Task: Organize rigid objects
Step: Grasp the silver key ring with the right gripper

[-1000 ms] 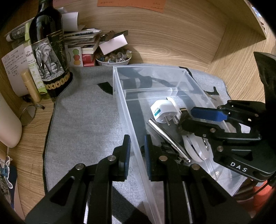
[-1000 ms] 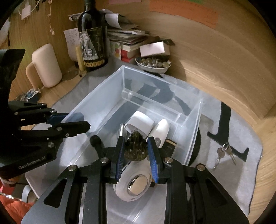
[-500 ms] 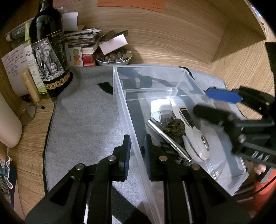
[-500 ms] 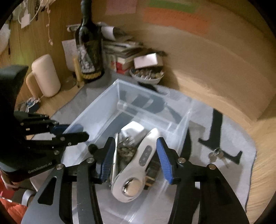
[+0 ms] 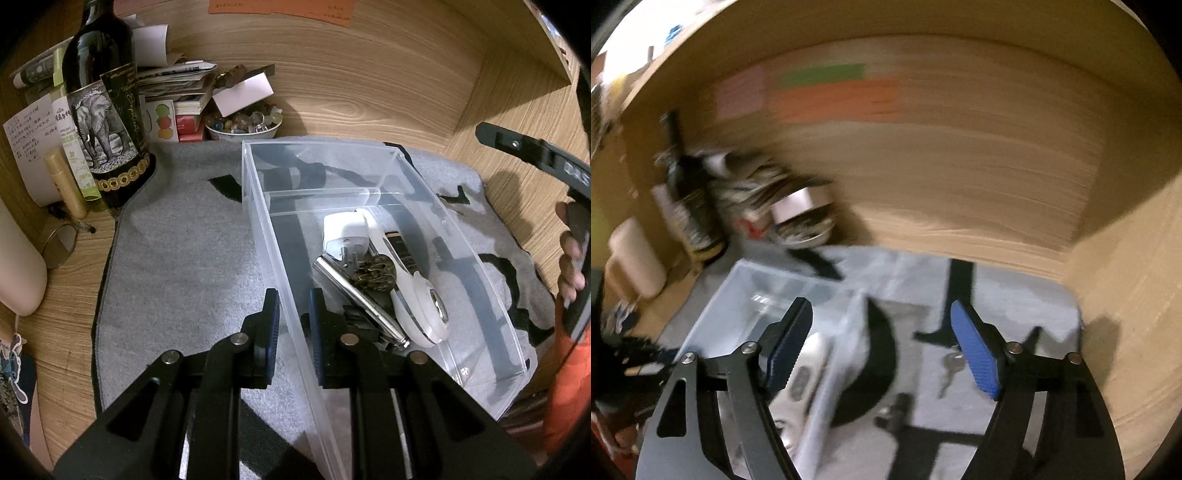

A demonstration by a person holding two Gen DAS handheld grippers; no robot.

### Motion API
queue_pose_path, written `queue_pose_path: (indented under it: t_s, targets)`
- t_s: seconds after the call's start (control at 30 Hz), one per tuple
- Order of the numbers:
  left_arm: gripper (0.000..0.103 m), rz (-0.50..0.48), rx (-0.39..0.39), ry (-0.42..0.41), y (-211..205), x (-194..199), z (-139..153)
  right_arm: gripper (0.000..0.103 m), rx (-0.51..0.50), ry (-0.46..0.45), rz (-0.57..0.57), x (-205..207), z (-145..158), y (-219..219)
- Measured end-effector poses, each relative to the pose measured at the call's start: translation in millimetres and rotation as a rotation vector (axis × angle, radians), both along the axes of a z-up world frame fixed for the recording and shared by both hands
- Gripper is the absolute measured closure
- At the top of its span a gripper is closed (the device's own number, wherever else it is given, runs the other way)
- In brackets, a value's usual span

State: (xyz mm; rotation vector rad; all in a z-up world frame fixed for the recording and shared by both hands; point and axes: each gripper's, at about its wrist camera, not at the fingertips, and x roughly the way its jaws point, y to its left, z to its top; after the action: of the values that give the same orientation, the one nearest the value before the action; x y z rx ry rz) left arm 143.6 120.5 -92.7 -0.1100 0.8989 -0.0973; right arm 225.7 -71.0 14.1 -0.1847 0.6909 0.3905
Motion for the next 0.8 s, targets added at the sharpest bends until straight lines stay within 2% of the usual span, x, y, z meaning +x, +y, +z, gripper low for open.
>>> queue_pose_path:
  t_s: [0.13, 0.33, 0.63, 0.8]
  targets:
    - [0.088, 0.001, -0.001, 0.0, 0, 0, 0, 0.028, 0.011, 0.032, -0.094, 23, -7, -25]
    - [0.088, 0.001, 0.001, 0.0, 0, 0, 0, 0.028, 0.007, 0.141, -0.203, 52, -43, -55]
    - [0.088, 0.002, 0.006, -0.001, 0, -1, -1, 0.029, -0.043, 0.271, -0.191, 63, -93, -61]
    - [0.088, 0.002, 0.004, 0.0, 0, -1, -1, 0.036, -0.099, 0.319, -0.163, 67, -116, -51]
